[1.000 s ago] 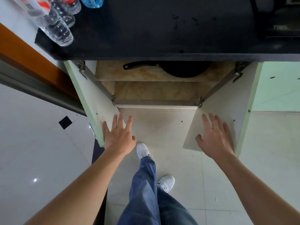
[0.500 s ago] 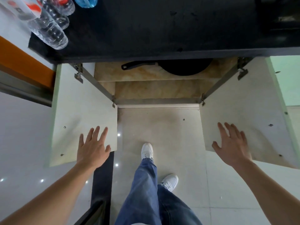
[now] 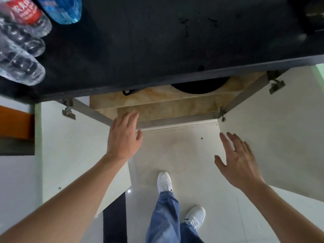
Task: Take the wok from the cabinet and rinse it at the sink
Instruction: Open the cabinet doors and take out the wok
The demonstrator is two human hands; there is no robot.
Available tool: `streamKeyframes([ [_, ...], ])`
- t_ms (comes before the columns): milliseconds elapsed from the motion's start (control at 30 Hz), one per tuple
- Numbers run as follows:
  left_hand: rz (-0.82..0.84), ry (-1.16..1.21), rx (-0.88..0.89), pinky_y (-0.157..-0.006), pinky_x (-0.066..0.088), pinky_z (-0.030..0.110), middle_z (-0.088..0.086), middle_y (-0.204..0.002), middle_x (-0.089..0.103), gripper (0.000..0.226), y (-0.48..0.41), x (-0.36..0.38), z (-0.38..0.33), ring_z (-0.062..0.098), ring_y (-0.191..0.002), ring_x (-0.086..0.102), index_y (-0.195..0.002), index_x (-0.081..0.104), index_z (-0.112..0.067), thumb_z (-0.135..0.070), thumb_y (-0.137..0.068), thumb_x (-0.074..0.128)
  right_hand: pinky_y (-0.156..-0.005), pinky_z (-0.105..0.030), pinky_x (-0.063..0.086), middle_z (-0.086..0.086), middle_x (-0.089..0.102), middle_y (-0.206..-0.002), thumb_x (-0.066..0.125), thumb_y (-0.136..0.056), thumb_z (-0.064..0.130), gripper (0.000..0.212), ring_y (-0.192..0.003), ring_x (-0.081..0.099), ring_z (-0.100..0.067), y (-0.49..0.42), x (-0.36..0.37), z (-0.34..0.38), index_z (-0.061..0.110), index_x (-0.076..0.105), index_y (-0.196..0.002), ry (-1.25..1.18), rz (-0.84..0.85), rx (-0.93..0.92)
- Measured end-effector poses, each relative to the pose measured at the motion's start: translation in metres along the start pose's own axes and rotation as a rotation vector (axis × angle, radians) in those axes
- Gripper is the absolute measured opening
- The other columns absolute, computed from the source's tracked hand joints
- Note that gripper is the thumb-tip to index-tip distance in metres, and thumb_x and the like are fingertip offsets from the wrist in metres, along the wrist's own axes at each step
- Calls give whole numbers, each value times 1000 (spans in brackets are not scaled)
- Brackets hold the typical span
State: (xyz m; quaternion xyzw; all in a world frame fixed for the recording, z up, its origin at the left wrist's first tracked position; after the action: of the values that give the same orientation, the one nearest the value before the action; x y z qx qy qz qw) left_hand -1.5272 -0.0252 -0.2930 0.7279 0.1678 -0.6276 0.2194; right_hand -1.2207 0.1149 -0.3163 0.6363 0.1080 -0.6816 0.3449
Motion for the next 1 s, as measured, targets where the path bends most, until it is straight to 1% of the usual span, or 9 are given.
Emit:
streamKeyframes([
  [167, 21, -96, -4, -113, 33, 50, 13, -152, 36, 70, -70, 17, 22, 32, -136, 38, -147, 32, -14, -36, -85, 57, -119, -52, 28, -19, 44, -154, 66, -90, 35, 74, -144, 39, -37, -31, 14, 32, 10, 37, -154, -56, -28, -22],
  [267, 46, -130, -24, -112, 32, 50, 17, -145, 38, 79, -97, 27, 31, 38, -131, 39, -147, 30, -14, -33, -78, 66, -117, -50, 29, -21, 46, -153, 66, -91, 36, 74, -142, 42, -39, -44, 23, 45, 9, 38, -153, -67, -44, -27],
  [367, 81, -136, -65, -115, 28, 49, 20, -148, 36, 81, -112, 39, 38, 40, -135, 35, -146, 28, -10, -34, -79, 66, -113, -51, 33, -23, 50, -148, 69, -88, 34, 74, -137, 48, -41, -48, 31, 52, 6, 41, -151, -80, -55, -29],
  [433, 90, -127, -74, -115, 28, 49, 20, -149, 33, 84, -110, 44, 38, 40, -136, 33, -148, 26, -6, -35, -79, 64, -112, -52, 36, -23, 51, -147, 70, -87, 33, 74, -136, 50, -41, -49, 34, 53, 6, 43, -150, -84, -45, -29],
  [600, 112, -104, -66, -119, 23, 48, 21, -159, 16, 96, -79, 52, 14, 36, -146, 20, -153, 6, -5, -41, -83, 62, -112, -52, 35, -23, 51, -147, 69, -88, 35, 74, -136, 50, -41, -45, 41, 54, 8, 41, -152, -75, -5, -45],
  [700, 125, -88, -71, -119, 21, 50, 21, -161, 10, 95, -53, 57, -11, 36, -148, 15, -153, 2, -4, -44, -85, 57, -111, -53, 37, -23, 51, -147, 70, -88, 34, 75, -135, 51, -41, -45, 43, 52, 8, 40, -152, -81, -3, -39],
  [833, 130, 18, -75, -118, 24, 49, 17, -161, 13, 87, -24, 59, -49, 31, -147, 19, -153, 4, -7, -44, -89, 49, -110, -57, 42, -24, 51, -148, 71, -87, 34, 76, -135, 51, -42, -49, 49, 47, 8, 40, -152, -108, 3, -22],
  [933, 76, 316, -145, -111, 38, 45, 11, -157, 28, 76, -27, 60, -59, 28, -139, 37, -151, 16, -10, -41, -92, 52, -112, -56, 40, -22, 48, -151, 67, -90, 36, 74, -138, 48, -41, -51, 50, 41, 10, 38, -153, -140, 9, 9],
  [1000, 61, 510, -211, -101, 47, 43, 12, -147, 41, 67, -43, 64, -57, 28, -128, 49, -147, 26, -10, -40, -94, 54, -115, -55, 37, -20, 45, -154, 66, -92, 36, 73, -140, 46, -39, -52, 49, 37, 11, 37, -154, -162, 16, 26],
])
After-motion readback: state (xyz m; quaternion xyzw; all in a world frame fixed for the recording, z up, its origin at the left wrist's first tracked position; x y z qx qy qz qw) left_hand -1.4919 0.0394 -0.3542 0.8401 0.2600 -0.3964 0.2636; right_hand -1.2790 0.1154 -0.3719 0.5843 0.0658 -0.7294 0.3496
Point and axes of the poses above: each hand's wrist, its own y-axis away from the middle knuckle, its own x-axis out of the palm, z = x × y, the point moved 8 cm from there along -y, towards the middle knuckle
